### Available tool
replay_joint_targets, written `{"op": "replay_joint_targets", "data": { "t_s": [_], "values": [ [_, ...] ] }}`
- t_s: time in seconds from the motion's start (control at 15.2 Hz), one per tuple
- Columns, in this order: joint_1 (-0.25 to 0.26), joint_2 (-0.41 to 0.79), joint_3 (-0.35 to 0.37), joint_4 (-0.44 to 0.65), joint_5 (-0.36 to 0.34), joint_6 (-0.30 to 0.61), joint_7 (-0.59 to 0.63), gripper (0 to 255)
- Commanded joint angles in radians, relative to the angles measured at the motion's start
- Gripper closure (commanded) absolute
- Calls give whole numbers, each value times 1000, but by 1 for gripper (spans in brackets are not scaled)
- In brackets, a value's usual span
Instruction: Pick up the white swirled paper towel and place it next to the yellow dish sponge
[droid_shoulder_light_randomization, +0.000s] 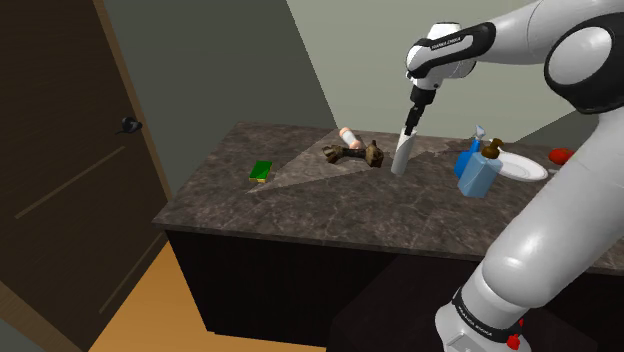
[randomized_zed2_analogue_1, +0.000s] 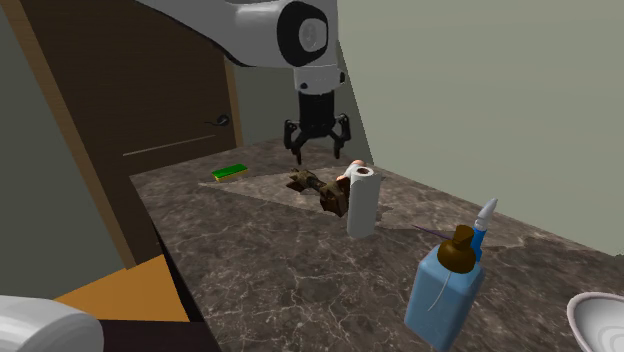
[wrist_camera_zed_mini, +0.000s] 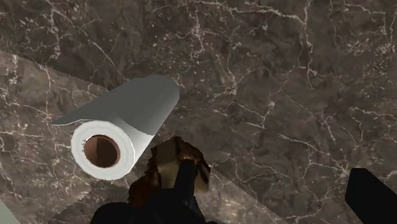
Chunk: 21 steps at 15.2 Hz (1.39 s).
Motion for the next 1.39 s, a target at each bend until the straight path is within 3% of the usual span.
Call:
{"op": "replay_joint_targets", "data": {
  "t_s": [0.0,0.26,0.59,1.32],
  "values": [
    [-10,85,-27,59,54,16,-74,0],
    [-59,266,-49,210,177,14,-212,0],
    [-167,488,-27,438,310,-29,-341,0],
    [-174,526,-12,388,336,53,-358,0]
  ]
}}
